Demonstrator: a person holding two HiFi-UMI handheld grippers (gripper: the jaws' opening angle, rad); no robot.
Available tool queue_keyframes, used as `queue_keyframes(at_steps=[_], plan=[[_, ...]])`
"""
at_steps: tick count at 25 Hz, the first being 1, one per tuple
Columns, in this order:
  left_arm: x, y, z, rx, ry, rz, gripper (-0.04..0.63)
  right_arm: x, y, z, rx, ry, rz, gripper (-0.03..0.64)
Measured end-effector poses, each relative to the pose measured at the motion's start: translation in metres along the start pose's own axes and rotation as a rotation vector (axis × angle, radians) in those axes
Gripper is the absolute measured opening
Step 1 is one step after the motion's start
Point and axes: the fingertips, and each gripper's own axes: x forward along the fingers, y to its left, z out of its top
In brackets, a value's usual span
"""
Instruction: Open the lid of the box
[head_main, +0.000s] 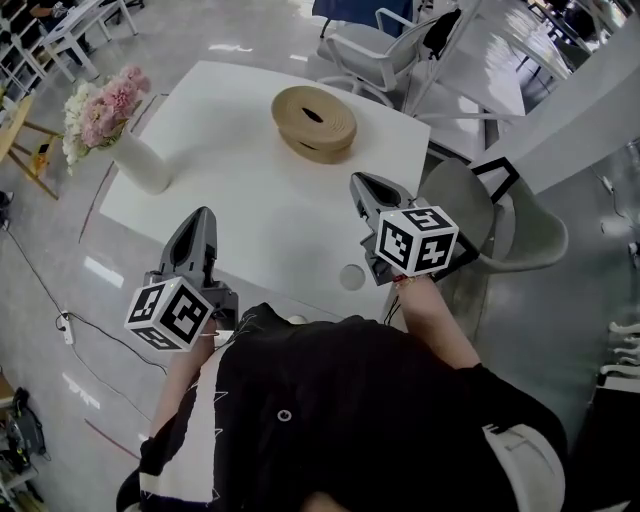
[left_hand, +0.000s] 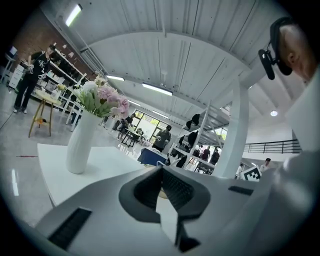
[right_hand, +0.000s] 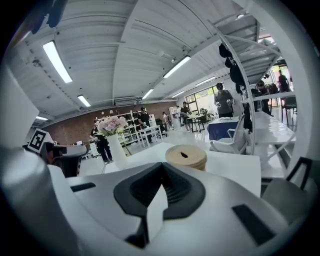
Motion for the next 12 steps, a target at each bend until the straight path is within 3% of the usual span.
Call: queue_keyframes(at_steps=[12], plan=[[0.002, 0.023, 0.008, -0.01, 0.014, 0.027, 0.01, 0.045, -0.017, 0.008, -0.128, 0.103, -0.01, 0.006]])
